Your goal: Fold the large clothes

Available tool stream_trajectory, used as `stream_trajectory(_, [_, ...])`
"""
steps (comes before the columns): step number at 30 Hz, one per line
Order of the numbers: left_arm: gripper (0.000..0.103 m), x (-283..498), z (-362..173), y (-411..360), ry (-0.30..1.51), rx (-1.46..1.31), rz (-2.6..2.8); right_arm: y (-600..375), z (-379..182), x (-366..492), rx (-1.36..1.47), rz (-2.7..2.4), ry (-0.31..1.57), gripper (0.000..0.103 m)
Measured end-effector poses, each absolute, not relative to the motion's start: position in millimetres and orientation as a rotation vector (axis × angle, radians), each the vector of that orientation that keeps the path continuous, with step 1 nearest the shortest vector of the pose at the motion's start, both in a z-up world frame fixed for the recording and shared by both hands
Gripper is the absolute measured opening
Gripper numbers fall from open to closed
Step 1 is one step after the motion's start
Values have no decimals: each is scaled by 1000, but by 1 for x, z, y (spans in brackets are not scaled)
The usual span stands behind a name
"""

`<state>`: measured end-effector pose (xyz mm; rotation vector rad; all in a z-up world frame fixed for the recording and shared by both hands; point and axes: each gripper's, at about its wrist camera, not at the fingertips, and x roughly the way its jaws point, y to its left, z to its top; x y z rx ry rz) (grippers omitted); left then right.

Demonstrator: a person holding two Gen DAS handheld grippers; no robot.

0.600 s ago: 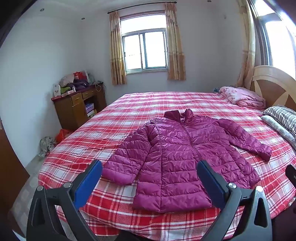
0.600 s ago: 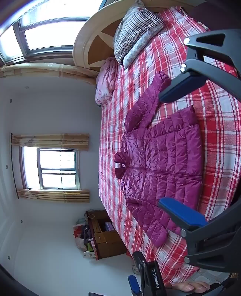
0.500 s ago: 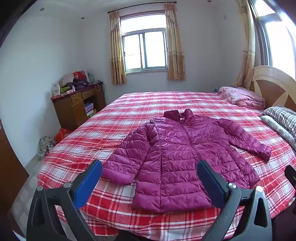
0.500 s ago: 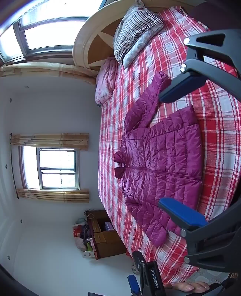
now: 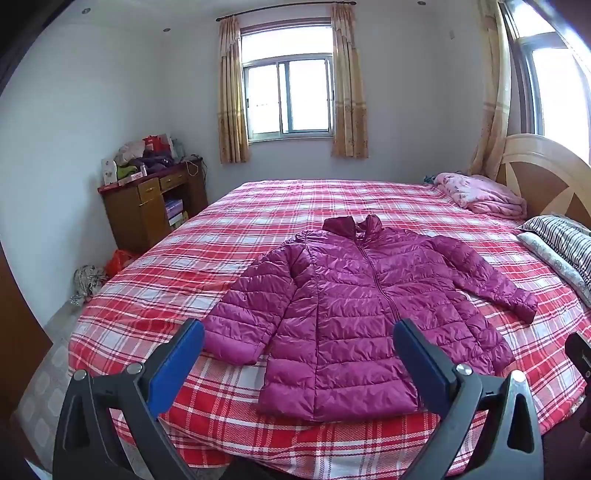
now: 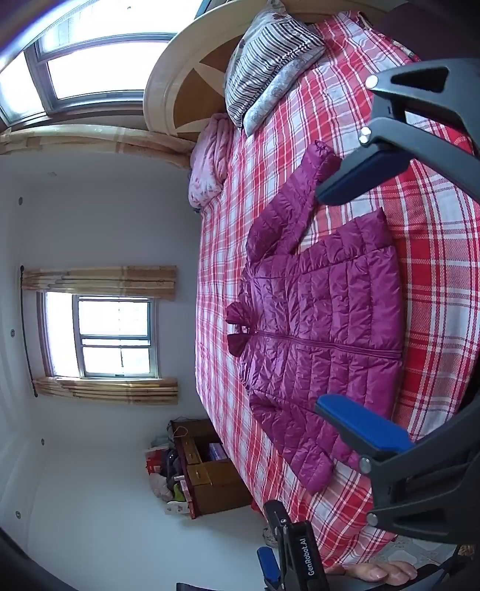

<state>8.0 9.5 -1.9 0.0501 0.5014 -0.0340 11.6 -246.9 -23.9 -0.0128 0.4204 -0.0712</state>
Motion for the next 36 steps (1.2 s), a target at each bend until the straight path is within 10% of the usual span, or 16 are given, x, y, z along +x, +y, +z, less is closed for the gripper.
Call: stream_trajectory(36, [102,6,-1,14,466,34,-15,-245,-36,14,-4,-65,434,103])
